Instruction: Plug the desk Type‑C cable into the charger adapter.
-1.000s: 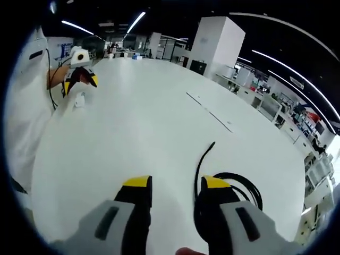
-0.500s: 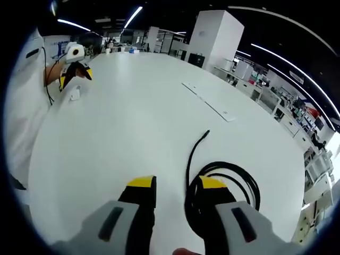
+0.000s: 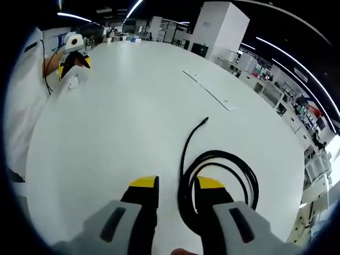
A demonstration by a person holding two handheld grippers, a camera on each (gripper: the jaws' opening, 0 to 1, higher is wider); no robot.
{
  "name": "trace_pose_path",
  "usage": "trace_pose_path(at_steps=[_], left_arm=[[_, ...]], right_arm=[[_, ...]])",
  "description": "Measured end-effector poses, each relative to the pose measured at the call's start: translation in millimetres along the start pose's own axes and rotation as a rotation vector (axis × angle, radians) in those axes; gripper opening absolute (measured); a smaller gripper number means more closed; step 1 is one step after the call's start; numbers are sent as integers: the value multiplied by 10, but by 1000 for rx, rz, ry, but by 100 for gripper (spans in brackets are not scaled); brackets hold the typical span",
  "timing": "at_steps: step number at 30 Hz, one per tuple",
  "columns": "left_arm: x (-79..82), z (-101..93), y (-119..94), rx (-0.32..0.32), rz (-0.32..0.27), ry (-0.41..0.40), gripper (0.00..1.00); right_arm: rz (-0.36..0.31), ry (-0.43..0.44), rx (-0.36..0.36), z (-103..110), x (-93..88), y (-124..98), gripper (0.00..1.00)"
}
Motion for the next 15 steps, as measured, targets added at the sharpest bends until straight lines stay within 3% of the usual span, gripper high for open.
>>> trace_pose_path(at_steps=[15], left_arm=[[-27,7,-5,4,4,-6,63]], right_arm=[[40,32,20,48,-33,60,20]])
Point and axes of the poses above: the point that each gripper's makers call its tool centre point, and the gripper's own axes: y roughly forward along the fingers, z roughly to its left, x roughly out of its top, the point moved 3 cm from there along -y, roughly backward along the fingers, and after that the axes turned 2 degrees about x, right-handed, at the moved point
